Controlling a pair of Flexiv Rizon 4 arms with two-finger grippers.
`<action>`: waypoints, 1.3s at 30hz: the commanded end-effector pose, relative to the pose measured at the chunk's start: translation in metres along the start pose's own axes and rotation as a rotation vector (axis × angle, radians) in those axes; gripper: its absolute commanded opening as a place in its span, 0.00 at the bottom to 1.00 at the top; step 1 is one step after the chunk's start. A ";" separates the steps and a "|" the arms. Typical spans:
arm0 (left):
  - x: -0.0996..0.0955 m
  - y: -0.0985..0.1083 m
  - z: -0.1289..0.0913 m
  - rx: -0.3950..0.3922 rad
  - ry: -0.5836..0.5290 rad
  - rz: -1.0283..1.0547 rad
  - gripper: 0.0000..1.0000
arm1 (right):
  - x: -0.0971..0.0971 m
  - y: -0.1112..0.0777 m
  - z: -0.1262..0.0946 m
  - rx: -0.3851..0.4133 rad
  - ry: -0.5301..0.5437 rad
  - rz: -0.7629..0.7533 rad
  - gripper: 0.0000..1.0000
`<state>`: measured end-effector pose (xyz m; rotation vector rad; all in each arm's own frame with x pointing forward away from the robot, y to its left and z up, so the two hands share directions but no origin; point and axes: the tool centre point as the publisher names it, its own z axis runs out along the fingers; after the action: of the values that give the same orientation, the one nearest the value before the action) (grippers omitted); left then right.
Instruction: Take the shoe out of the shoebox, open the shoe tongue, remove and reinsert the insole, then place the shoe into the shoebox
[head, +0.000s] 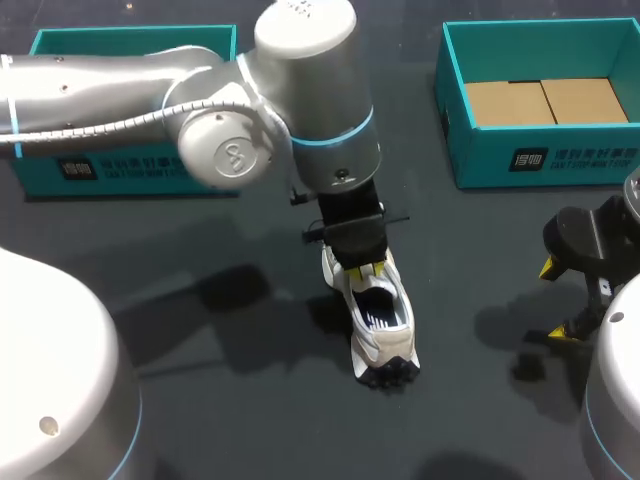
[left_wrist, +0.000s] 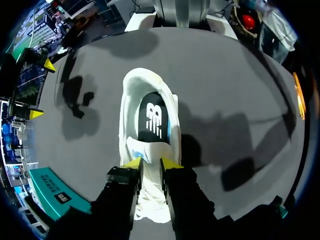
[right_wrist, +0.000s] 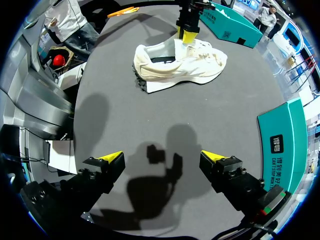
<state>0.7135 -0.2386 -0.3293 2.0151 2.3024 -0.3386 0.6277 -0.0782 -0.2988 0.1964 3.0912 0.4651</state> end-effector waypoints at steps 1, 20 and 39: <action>-0.001 -0.004 0.024 0.021 0.001 -0.004 0.20 | 0.003 -0.001 -0.001 0.001 -0.004 -0.001 1.00; -0.011 -0.011 0.028 0.001 -0.008 -0.002 0.24 | 0.003 -0.001 -0.001 0.001 -0.004 -0.001 1.00; 0.006 -0.036 -0.060 -0.078 -0.023 -0.034 0.37 | 0.003 -0.001 -0.001 0.001 -0.004 -0.001 1.00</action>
<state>0.6881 -0.2438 -0.3101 1.9488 2.3040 -0.3032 0.6276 -0.0781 -0.2988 0.1964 3.0912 0.4651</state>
